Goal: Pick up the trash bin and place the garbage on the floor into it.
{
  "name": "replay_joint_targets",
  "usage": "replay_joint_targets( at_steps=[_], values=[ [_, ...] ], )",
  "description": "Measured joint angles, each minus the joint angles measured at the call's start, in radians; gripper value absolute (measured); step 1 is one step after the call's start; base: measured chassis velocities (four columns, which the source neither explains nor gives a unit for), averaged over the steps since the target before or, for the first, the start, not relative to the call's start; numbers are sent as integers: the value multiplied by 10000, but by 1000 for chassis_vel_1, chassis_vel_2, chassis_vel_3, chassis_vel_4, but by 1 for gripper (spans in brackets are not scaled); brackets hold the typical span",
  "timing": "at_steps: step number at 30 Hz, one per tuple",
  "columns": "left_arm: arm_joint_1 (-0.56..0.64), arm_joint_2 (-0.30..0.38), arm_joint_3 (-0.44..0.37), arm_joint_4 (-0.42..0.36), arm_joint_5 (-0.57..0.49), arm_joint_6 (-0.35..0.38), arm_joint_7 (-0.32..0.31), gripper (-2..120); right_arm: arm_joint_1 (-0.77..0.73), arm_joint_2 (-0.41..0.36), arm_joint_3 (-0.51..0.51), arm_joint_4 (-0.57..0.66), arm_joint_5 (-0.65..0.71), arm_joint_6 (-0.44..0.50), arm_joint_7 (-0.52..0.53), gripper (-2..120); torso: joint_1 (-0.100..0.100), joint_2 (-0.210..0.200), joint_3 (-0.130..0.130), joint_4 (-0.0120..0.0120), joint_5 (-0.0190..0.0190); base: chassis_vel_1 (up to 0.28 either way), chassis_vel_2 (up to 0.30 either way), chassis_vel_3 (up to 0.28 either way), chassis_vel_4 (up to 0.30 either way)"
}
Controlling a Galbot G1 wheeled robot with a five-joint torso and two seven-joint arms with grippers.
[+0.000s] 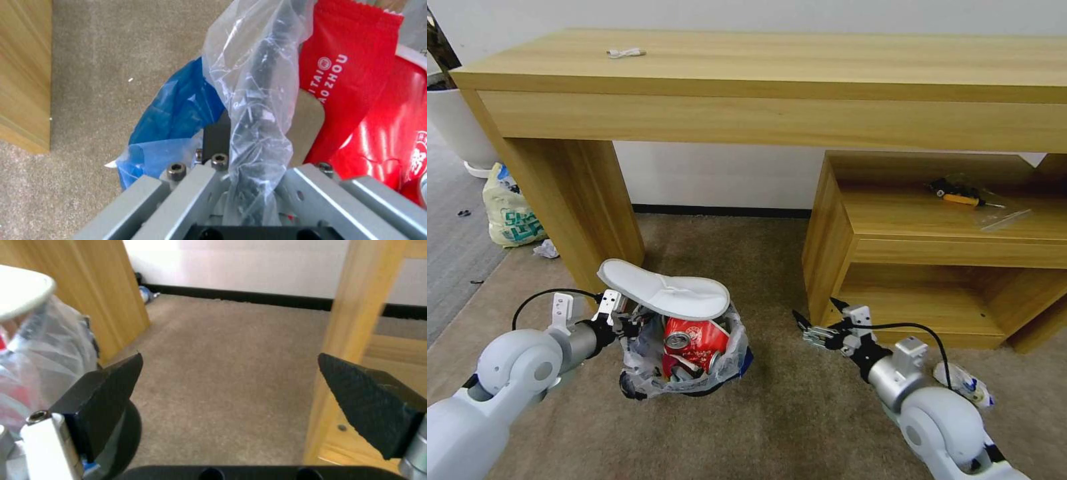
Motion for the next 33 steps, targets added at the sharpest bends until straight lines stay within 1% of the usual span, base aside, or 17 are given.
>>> replay_joint_targets(
  at_steps=[3, 7, 16, 21, 26, 33],
  values=[
    [13, 17, -36, -12, -10, 0, 1, 0, -315, 0, 368, -77, -12, 186, -287, 100, 0, 0, 1, 0, 0, 0, 0, 0, 0],
    [61, 33, -68, -51, -16, 0, 5, 0, -440, 32, 515, -158, -135, 288, -349, 100, 0, 0, 1, 0, 0, 0, 0, 0, 0],
    [89, 33, -91, -88, -16, 0, 8, 0, -357, 180, 599, -370, -163, 309, -331, 100, 0, 0, 2, 2, -1, 5, -8, 1, 12],
    [98, 33, -99, -107, -15, 0, 18, 0, -295, 227, 599, -531, -155, 371, -331, 100, 0, 0, 1, 3, -1, -13, -87, 10, 78],
    [103, 18, -99, -107, -9, 0, 23, 0, -322, 265, 634, -676, -180, 476, -326, 100, 0, 0, 1, 1, 1, -114, -147, 83, 159],
    [97, -7, -91, -103, 2, 0, 45, 0, -375, 324, 680, -801, -224, 570, -323, 100, 1, 0, 1, -1, -2, -221, -233, 211, 206]
  ],
)
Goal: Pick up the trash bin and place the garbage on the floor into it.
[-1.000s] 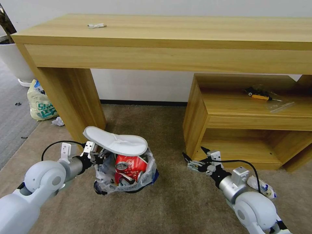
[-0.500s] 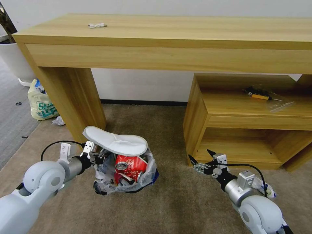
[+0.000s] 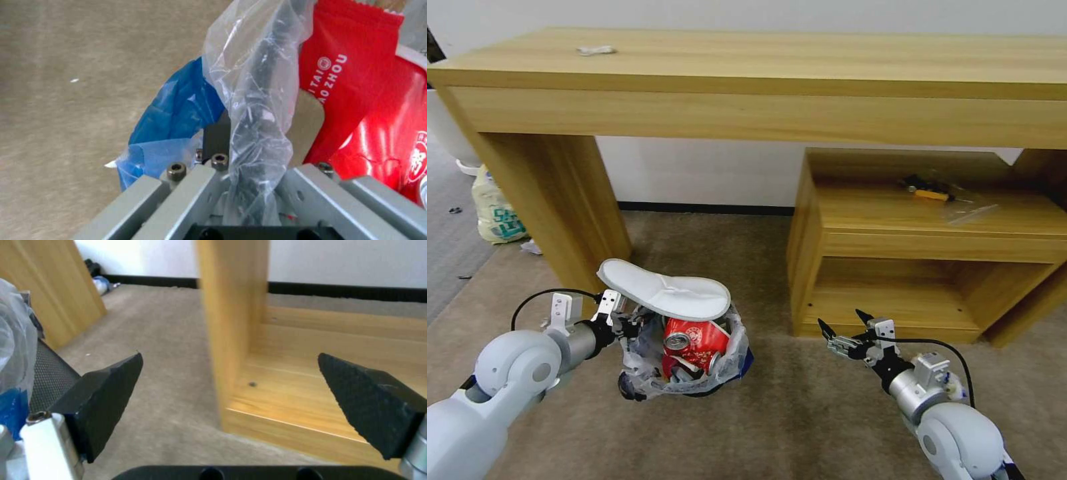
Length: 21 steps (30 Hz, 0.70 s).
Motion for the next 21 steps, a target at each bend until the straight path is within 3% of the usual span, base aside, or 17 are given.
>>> replay_joint_targets(
  at_steps=[13, 17, 21],
  values=[
    [90, -52, 0, 6, 43, 0, 14, 0, 5, 25, -95, -209, -143, 196, 47, 100, 0, 1, 1, 0, 8, -302, -279, 298, 289],
    [149, -71, -4, -22, 55, 1, 22, 0, -44, -51, -20, -492, -320, 336, 25, 100, 1, 0, 1, -3, 8, -237, -259, 205, 211],
    [186, -68, -55, -43, 63, 0, 23, 0, -68, -506, 207, -1174, -444, 385, -494, 100, 0, 0, 0, -3, 5, -55, -118, 44, 60]
  ],
)
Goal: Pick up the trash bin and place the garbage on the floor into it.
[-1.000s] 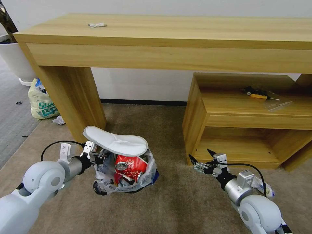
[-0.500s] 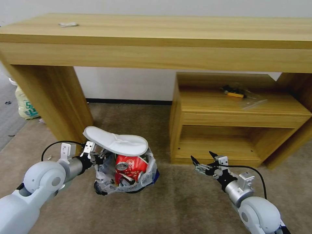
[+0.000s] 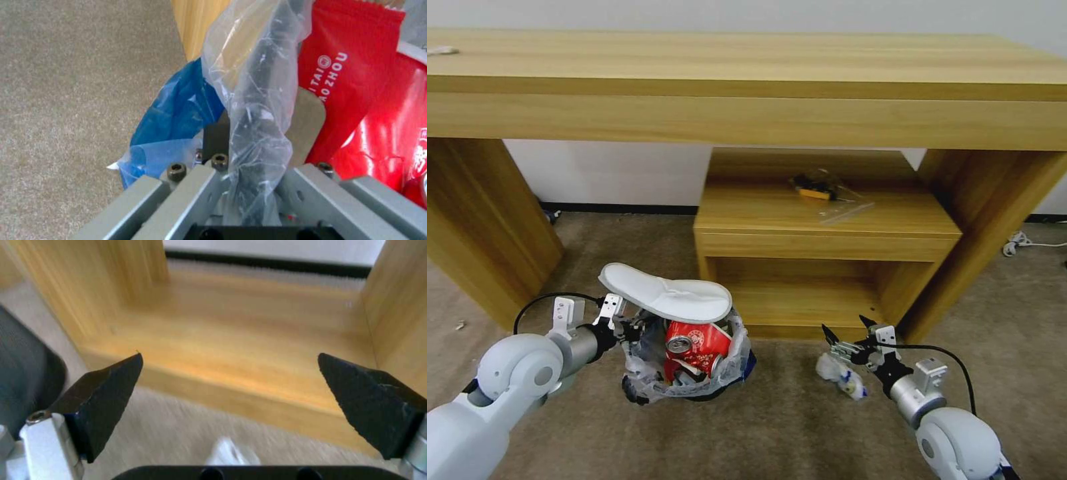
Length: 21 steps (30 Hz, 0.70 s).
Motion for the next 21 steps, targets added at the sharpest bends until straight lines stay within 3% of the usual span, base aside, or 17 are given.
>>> replay_joint_targets(
  at_steps=[4, 6, 14, 21],
  values=[
    [29, 21, -29, -5, 7, 1, -4, 0, 165, -459, 40, -895, -72, 152, -762, 100, 0, 0, 0, 5, -9, 29, 31, -44, -21],
    [37, 34, -30, -13, 9, 0, -9, 0, 568, -783, -256, -1981, -288, 348, -1496, 100, 0, 0, 0, 7, -5, 16, 32, -21, 2],
    [81, 102, -14, -118, -34, 1, -69, 0, 2018, -987, -1505, -4432, -595, 453, -1862, 100, 1, 0, 1, 4, 0, 0, 0, 0, 0],
    [-17, 131, 66, -119, -81, 0, -84, 0, 2843, -961, -2265, -5585, -636, 347, -1886, 100, 0, 0, 1, 6, -4, 0, 0, 0, 0]
  ],
)
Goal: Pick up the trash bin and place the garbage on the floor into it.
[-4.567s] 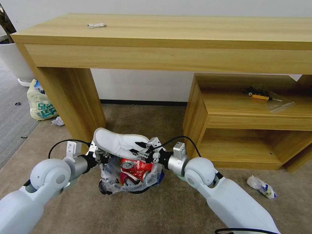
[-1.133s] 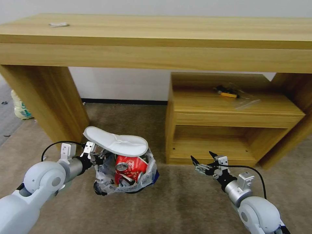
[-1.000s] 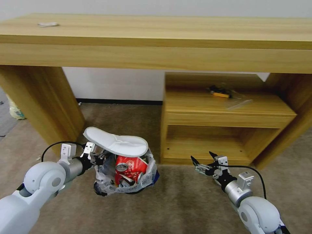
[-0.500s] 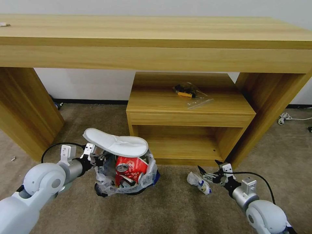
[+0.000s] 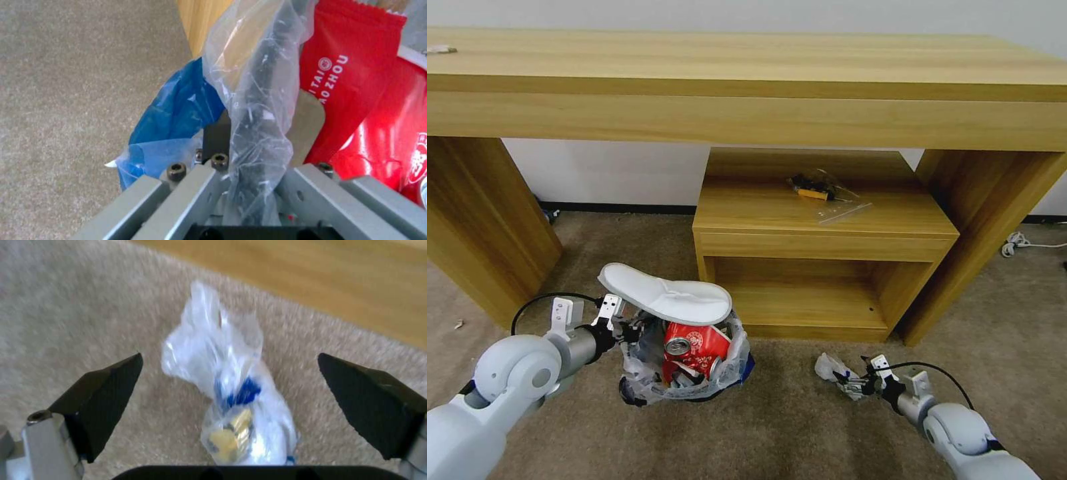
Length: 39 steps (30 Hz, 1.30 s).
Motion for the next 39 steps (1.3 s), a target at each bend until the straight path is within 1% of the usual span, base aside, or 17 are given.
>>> replay_joint_targets(
  at_steps=[7, 10, 13, 17, 18, 21, 23, 25, 26, 27, 30, 31, 33, 35, 36, 38, 39],
  values=[
    [-73, 46, 69, 28, -58, 0, -1, 0, 261, 160, -359, -699, -24, 39, 313, 100, 0, -1, 0, -2, -1, 0, 0, 0, 0],
    [-59, 89, 63, 23, -79, -1, 1, 0, 537, 407, -446, -1294, -125, 209, 421, 95, 0, 0, 0, -2, 1, 0, 0, 0, 0],
    [-40, 107, 54, -22, -97, 0, 4, 0, 863, 664, -586, -1790, -199, 447, 692, 82, 0, 0, 0, -1, 5, 0, 0, 0, 0],
    [-7, 109, 50, -61, -101, 0, 5, 0, 965, 707, -660, -1886, -173, 489, 827, 68, 0, 0, 0, -1, -1, 0, 0, 0, 0],
    [-7, 109, 50, -61, -101, 0, 5, 0, 965, 707, -660, -1886, -173, 489, 827, 68, 0, 0, 0, -1, -1, 0, 0, 0, 0],
    [-2, 109, 48, -79, -99, 0, 5, 0, 1121, 820, -735, -2154, -173, 538, 839, 50, 0, 0, 0, -2, 0, 0, 0, 0, 0],
    [-2, 109, 48, -89, -99, 0, 5, 0, 1147, 844, -743, -2201, -176, 545, 844, 47, 0, 0, 0, -2, 1, 0, 0, 0, 0],
    [7, 110, 45, -133, -99, 0, 1, 0, 1221, 914, -753, -2297, -205, 605, 895, 36, 0, 0, 0, -2, 1, 0, 0, 0, 0],
    [7, 110, 45, -133, -99, 0, 1, 0, 1221, 914, -753, -2297, -205, 605, 895, 36, 0, 0, 0, -2, 1, 0, 0, 0, 0],
    [22, 112, 38, -144, -100, 0, -4, 0, 1224, 914, -742, -2272, -215, 620, 912, 30, 0, 0, 0, -2, 1, 0, 0, 0, 0],
    [45, 121, 24, -164, -100, 0, -16, 0, 1170, 902, -655, -2079, -276, 653, 945, 23, 0, 0, 0, -2, 2, 0, 0, 0, 0],
    [55, 127, 4, -178, -107, 0, -47, 0, 1031, 835, -515, -1736, -344, 673, 959, 15, 0, 0, 0, 0, 4, 0, 0, 0, 0],
    [57, 133, -9, -185, -115, 0, -80, 0, 813, 727, -335, -1278, -434, 692, 961, 12, 0, 0, 0, -1, 2, 0, 0, 0, 0],
    [58, 139, -24, -200, -123, 0, -93, 0, 215, 458, 123, -70, -663, 747, 851, 2, 0, 0, -1, -2, 0, 0, 0, 0, 0],
    [58, 139, -24, -200, -123, 0, -93, 0, 215, 458, 123, -70, -663, 747, 851, 2, 0, 0, -1, -2, 0, 0, 0, 0, 0],
    [58, 138, -25, -200, -121, -1, -107, 0, -246, 248, 454, 908, -658, 745, 812, 0, 0, 0, -1, -6, 1, 0, 0, 0, 0],
    [58, 138, -25, -200, -121, -1, -107, 0, -246, 248, 454, 908, -658, 745, 812, 0, 0, 0, -1, -6, 1, 0, 0, 0, 0]
  ],
)
